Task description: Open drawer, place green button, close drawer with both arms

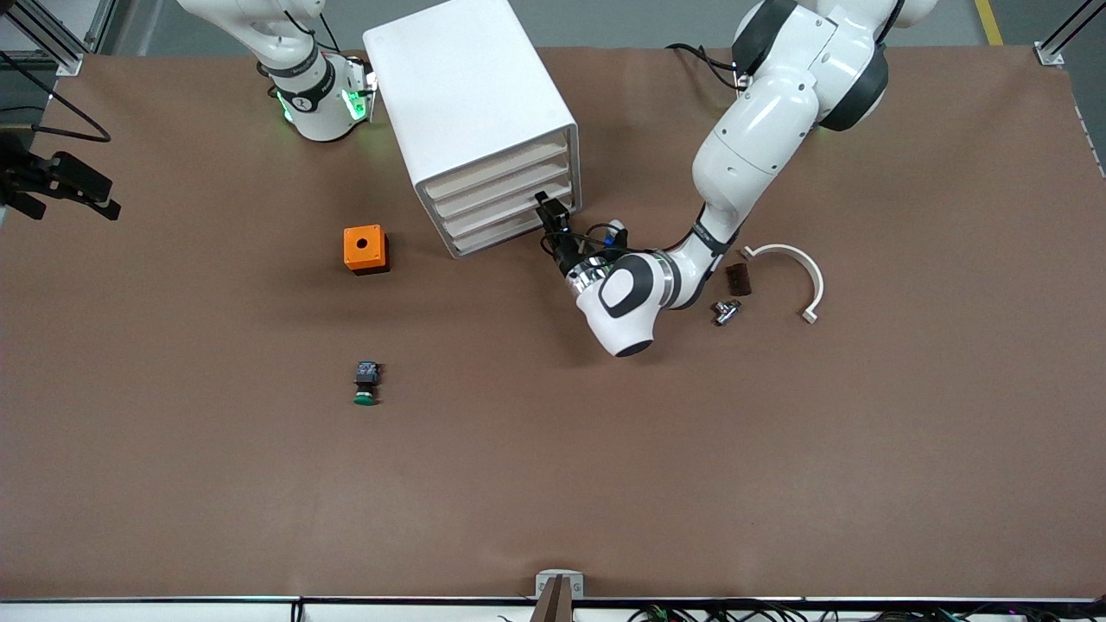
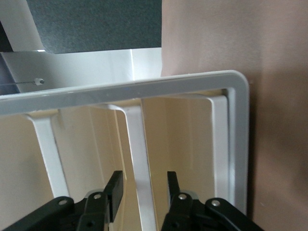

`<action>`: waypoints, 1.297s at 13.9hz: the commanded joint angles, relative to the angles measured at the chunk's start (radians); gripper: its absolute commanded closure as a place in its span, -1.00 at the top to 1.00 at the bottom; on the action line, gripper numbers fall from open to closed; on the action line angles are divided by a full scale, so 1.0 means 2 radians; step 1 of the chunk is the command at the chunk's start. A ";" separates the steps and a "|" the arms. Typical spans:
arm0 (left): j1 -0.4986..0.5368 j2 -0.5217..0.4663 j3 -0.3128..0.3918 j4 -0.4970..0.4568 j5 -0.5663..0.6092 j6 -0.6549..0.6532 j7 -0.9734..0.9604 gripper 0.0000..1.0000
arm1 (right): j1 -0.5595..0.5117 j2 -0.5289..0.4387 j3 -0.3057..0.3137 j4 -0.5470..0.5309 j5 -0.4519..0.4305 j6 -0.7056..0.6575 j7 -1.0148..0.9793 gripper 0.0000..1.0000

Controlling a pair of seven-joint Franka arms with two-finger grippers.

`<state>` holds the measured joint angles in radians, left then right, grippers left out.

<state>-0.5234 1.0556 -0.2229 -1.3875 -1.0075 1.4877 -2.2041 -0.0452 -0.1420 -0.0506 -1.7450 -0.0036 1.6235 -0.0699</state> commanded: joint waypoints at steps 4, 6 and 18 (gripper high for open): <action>-0.035 0.013 -0.001 0.011 -0.016 -0.008 -0.042 -0.38 | 0.002 0.031 0.001 0.002 -0.010 -0.013 0.004 1.00; -0.038 0.015 -0.001 0.011 -0.017 -0.008 -0.050 -0.49 | 0.002 0.084 0.000 0.029 -0.008 -0.016 0.000 1.00; -0.032 0.015 0.035 0.013 -0.034 -0.004 -0.078 -0.90 | 0.058 0.213 0.001 0.041 0.018 0.111 0.122 1.00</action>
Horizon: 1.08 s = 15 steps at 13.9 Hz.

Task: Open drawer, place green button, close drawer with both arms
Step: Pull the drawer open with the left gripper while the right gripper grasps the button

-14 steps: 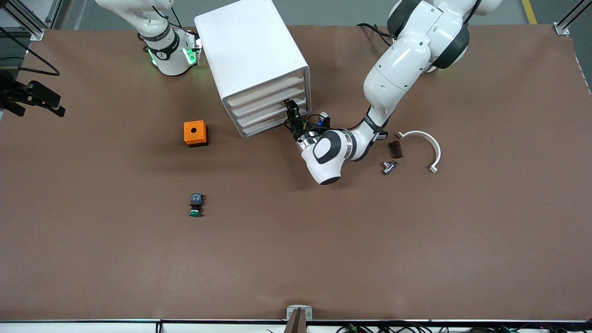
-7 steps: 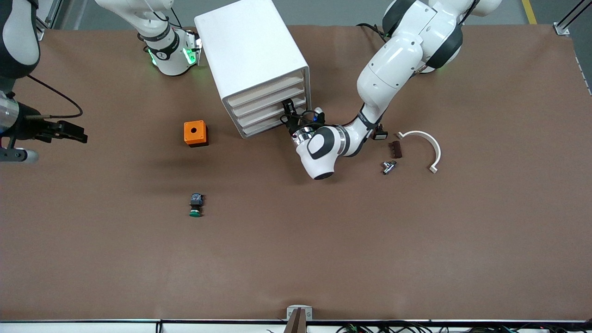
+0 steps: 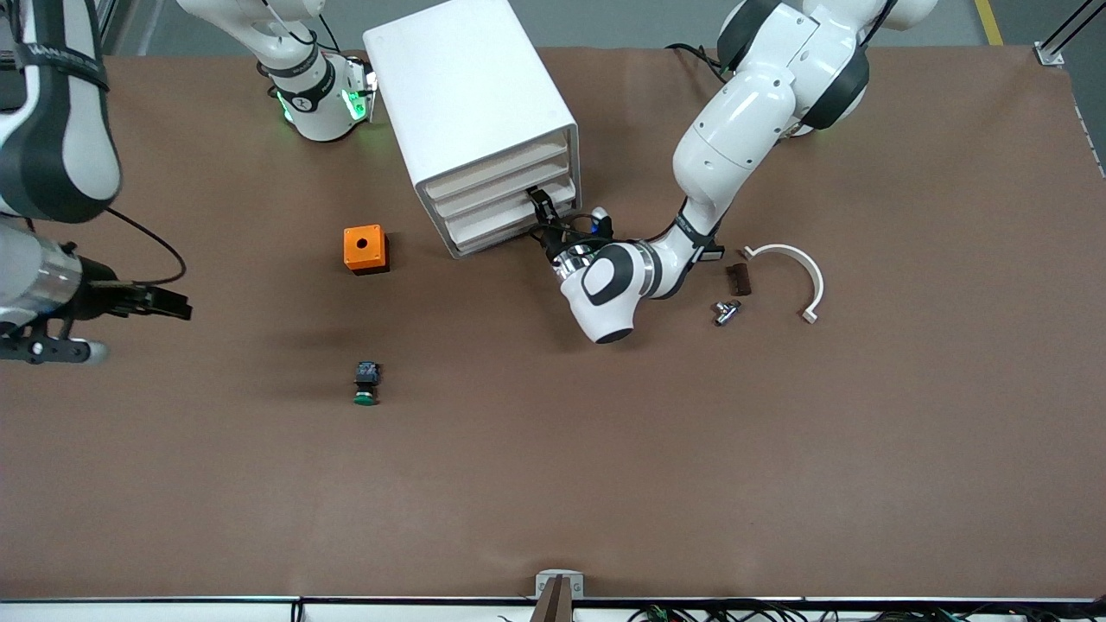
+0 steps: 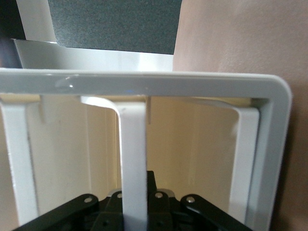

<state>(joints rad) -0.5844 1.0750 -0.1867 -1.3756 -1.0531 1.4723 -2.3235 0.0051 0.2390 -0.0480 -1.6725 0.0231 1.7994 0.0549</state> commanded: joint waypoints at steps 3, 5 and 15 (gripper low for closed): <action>0.015 0.005 0.021 0.010 -0.012 0.004 -0.019 -0.90 | 0.084 0.042 -0.001 -0.041 0.005 0.116 0.131 1.00; 0.031 0.005 0.022 0.011 -0.010 0.004 -0.018 -0.89 | 0.100 0.050 -0.001 -0.070 0.005 0.168 0.160 1.00; 0.080 0.006 0.026 0.032 -0.012 0.024 -0.012 -0.78 | 0.151 0.118 0.000 -0.155 0.005 0.371 0.235 1.00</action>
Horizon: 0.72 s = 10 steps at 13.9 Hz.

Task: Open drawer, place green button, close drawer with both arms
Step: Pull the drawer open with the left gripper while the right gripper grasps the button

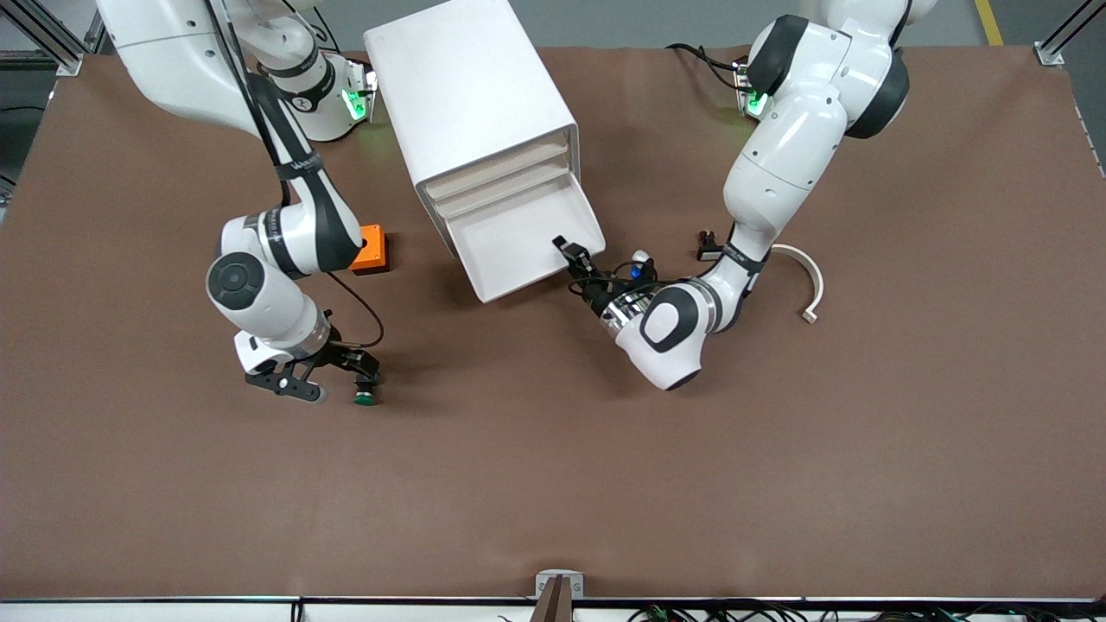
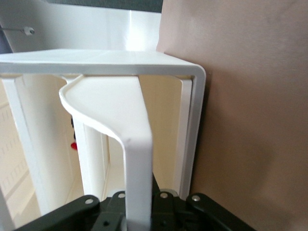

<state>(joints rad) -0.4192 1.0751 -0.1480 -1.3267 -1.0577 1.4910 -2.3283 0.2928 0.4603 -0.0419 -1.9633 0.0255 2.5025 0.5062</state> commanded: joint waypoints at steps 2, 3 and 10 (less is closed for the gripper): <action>-0.001 0.005 0.008 0.008 -0.010 0.016 0.009 -0.37 | 0.013 0.024 -0.003 -0.010 0.004 0.040 0.009 1.00; 0.000 0.002 0.008 0.008 -0.010 0.016 0.038 0.13 | 0.014 0.033 -0.003 -0.010 0.004 0.049 0.009 1.00; 0.007 -0.014 0.005 0.037 -0.008 0.018 0.185 1.00 | 0.015 0.055 -0.004 -0.004 0.003 0.069 0.001 1.00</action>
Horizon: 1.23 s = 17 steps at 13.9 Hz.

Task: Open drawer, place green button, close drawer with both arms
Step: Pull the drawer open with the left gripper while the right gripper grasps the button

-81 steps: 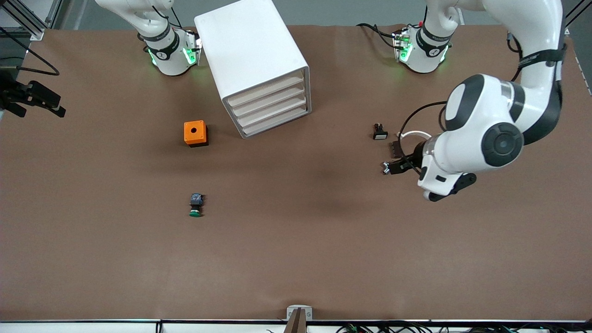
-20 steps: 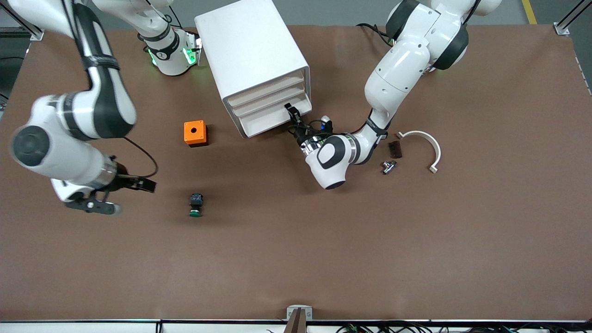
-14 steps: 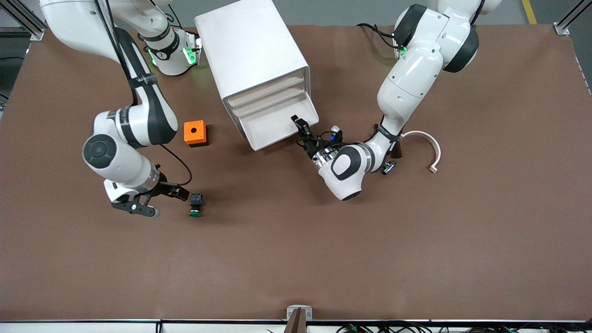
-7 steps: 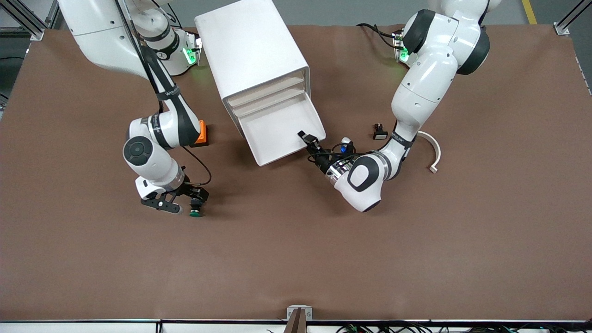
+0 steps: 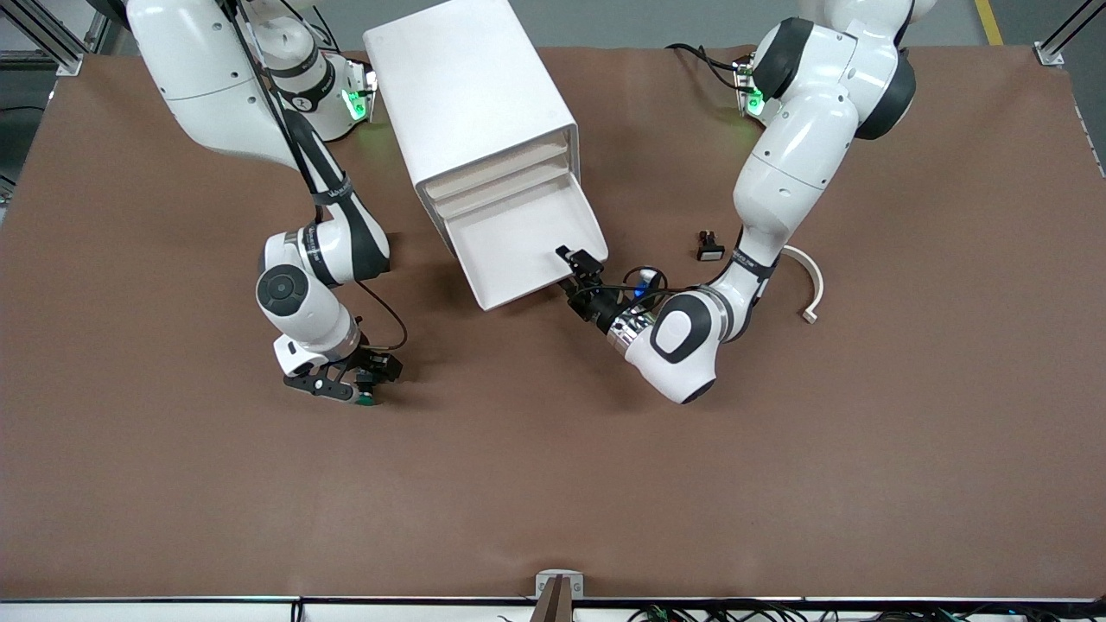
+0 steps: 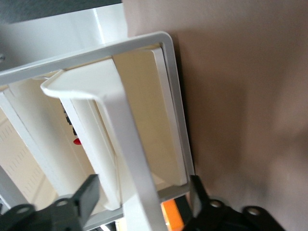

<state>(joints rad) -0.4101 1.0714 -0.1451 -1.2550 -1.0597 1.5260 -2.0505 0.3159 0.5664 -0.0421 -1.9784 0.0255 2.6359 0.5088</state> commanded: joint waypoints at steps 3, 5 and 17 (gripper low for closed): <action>0.007 -0.023 0.015 0.022 0.009 0.000 0.153 1.00 | 0.004 0.008 -0.004 0.007 -0.004 0.003 -0.002 1.00; 0.003 -0.031 0.029 0.035 0.021 0.001 0.204 1.00 | 0.003 0.014 -0.004 0.011 -0.004 0.004 -0.011 1.00; -0.036 -0.135 0.033 0.050 0.337 0.149 0.421 1.00 | 0.000 0.020 -0.004 0.017 -0.003 0.004 -0.035 0.69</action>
<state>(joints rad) -0.4637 0.8386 -0.0882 -1.1312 -0.4678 1.7775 -1.2563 0.3158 0.5869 -0.0497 -1.9614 0.0202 2.6416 0.4473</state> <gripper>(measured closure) 0.000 0.141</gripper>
